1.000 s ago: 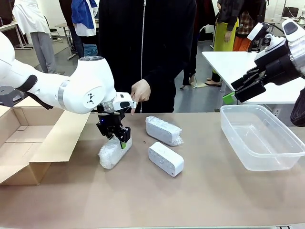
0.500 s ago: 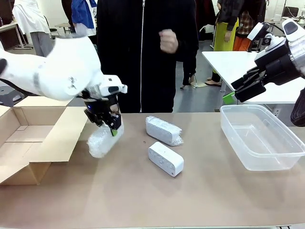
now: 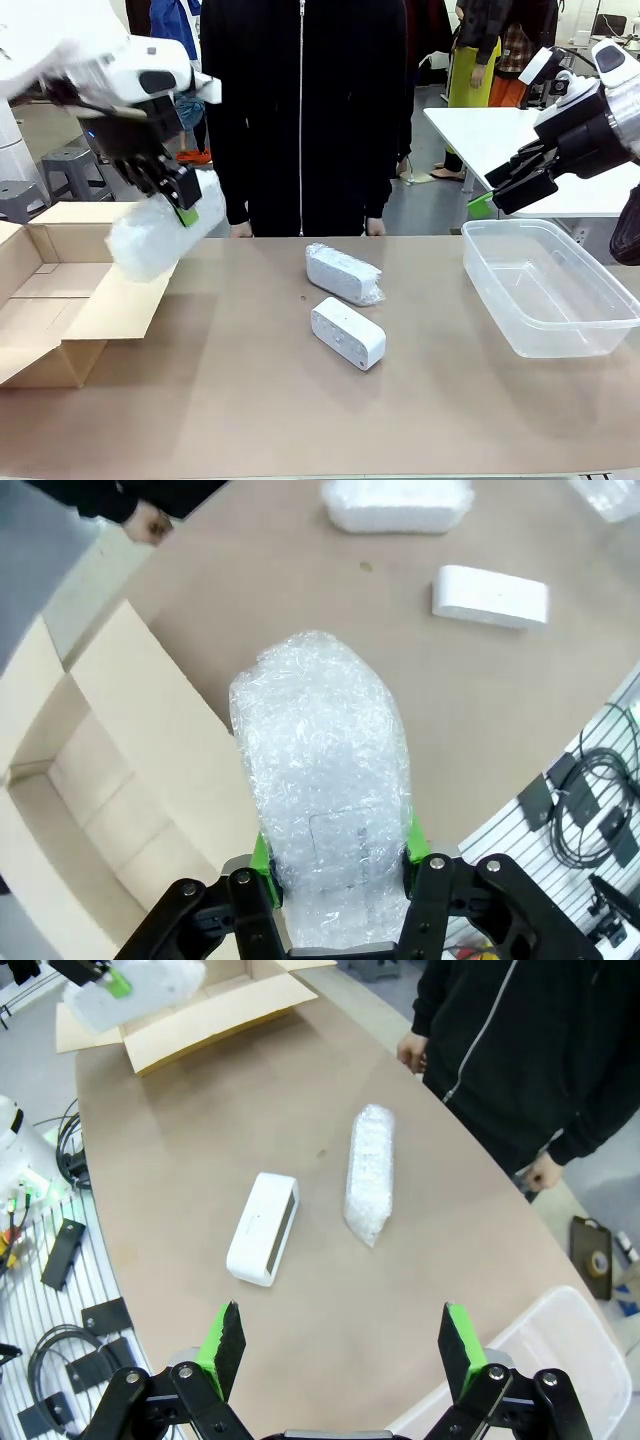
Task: Separate and place wrapped and unwrapped clocks.
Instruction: Pick up the Digital clock indicated by the person, then if the picked Digital clock is wrapped, place it in the Package Box ; if not, place it in the Organizing box.
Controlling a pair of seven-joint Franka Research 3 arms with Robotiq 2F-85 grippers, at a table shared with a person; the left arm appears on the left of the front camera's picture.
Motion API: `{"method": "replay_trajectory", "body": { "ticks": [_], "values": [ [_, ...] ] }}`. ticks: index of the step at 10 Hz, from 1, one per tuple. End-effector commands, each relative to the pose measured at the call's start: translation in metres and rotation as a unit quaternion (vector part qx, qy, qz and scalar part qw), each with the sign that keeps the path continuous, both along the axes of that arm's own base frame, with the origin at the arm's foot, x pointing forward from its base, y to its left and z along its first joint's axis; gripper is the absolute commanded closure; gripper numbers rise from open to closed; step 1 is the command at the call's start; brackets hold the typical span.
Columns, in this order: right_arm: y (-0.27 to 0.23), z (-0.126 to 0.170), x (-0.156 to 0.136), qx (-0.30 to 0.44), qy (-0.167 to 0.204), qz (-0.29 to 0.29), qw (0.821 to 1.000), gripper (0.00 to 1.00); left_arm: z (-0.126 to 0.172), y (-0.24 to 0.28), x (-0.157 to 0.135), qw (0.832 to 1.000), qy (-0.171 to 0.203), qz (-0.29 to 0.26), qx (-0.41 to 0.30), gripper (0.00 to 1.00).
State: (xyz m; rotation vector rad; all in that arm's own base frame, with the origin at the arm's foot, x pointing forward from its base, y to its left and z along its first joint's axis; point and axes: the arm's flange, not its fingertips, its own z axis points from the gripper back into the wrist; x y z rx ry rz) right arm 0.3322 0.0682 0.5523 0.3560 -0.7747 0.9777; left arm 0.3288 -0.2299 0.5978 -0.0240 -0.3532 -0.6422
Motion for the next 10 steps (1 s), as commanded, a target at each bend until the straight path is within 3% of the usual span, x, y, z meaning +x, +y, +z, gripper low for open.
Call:
{"method": "replay_trajectory", "body": {
  "ticks": [1, 2, 10],
  "values": [
    [-0.001, -0.0014, 0.0005, 0.004, 0.003, 0.006, 1.0, 0.0, -0.0091, 0.0016, 0.0067, 0.999, -0.004, -0.033, -0.024, 1.0],
    [-0.001, -0.0014, 0.0005, 0.004, 0.003, 0.006, 1.0, 0.0, 0.0, 0.0, 0.0, 1.0, 0.0, 0.0, 0.0, 1.0],
    [-0.001, -0.0014, 0.0005, 0.004, 0.003, 0.006, 1.0, 0.0, 0.0, 0.0, 0.0, 1.0, 0.0, 0.0, 0.0, 1.0]
  ]
}}
